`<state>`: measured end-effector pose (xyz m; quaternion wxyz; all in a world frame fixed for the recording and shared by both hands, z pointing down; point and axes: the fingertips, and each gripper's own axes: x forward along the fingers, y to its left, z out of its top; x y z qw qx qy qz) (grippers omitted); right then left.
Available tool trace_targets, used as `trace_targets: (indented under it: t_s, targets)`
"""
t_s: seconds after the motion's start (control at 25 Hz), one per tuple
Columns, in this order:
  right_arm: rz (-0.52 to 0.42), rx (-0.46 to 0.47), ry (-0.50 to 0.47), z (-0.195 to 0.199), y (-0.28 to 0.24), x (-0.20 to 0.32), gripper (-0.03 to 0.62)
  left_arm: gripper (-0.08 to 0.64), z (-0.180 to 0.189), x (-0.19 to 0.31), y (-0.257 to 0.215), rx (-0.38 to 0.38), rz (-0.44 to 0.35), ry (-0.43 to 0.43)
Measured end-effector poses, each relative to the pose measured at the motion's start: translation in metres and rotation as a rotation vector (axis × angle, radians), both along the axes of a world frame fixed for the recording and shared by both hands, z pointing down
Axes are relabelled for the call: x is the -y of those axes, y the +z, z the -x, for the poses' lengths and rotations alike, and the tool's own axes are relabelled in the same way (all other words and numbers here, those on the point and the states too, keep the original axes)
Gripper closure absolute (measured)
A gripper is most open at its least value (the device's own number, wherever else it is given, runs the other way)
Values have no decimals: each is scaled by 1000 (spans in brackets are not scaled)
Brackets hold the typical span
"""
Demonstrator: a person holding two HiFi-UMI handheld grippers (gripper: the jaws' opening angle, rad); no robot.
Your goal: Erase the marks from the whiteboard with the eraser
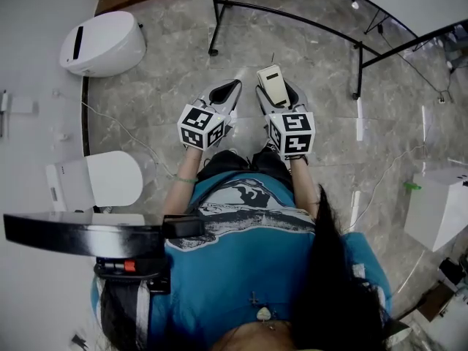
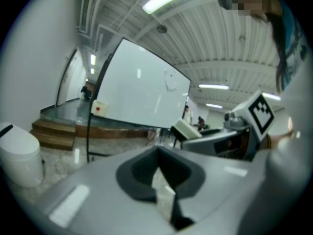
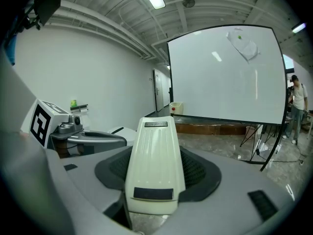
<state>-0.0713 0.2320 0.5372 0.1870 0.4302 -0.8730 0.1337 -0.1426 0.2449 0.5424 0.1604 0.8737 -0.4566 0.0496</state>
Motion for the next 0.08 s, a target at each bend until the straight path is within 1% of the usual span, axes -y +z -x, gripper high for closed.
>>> trace_targets:
  t_s: [0.08]
  targets:
    - [1,-5,-2,2,0,2,328,555,2,2,0,-1,0,-1]
